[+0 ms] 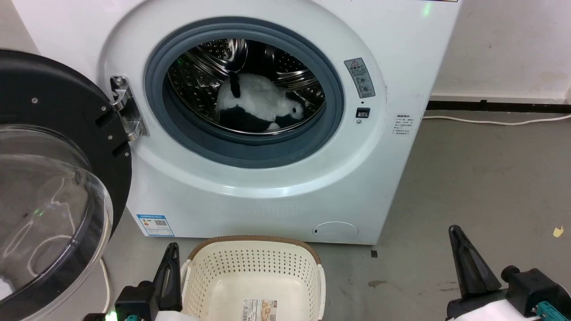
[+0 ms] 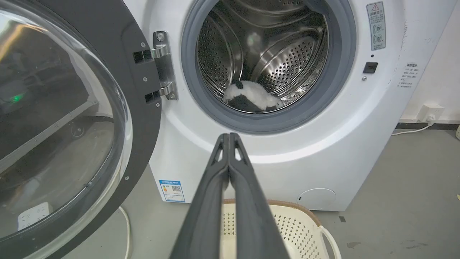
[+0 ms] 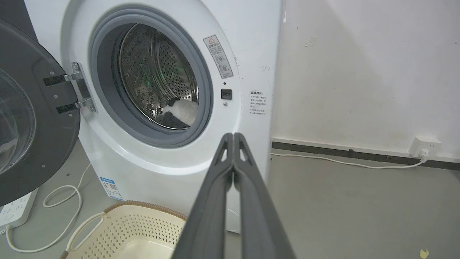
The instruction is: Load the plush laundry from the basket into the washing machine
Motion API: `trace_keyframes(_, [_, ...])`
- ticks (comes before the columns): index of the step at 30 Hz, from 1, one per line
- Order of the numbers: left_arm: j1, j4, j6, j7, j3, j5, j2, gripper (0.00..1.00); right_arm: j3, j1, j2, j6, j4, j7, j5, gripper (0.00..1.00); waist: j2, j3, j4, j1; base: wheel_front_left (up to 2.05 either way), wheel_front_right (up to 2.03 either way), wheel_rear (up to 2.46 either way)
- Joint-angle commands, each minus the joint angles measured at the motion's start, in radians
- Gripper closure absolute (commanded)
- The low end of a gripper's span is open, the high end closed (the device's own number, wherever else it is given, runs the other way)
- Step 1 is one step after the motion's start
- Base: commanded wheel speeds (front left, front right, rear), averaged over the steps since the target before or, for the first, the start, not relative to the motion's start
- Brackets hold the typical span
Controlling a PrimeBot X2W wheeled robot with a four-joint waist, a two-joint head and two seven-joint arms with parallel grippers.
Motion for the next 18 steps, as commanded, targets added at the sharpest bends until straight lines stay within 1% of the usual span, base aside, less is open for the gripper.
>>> trace_keyframes(1, [-0.005, -0.005, -0.005, 0.006, 0.005, 0.009, -0.002, 1.00, 0.001, -0.004, 0.000, 0.000, -0.003, 0.003, -0.006, 1.00, 0.0000, 0.000, 0.000, 0.0000, 0.00, 0.00, 0.00])
trace_keyframes(18, [-0.014, -0.020, -0.022, 0.044, 0.023, 0.036, -0.014, 1.00, 0.005, -0.012, 0.000, 0.000, -0.009, 0.042, -0.017, 1.00, 0.0000, 0.002, -0.005, 0.0000, 0.00, 0.00, 0.00])
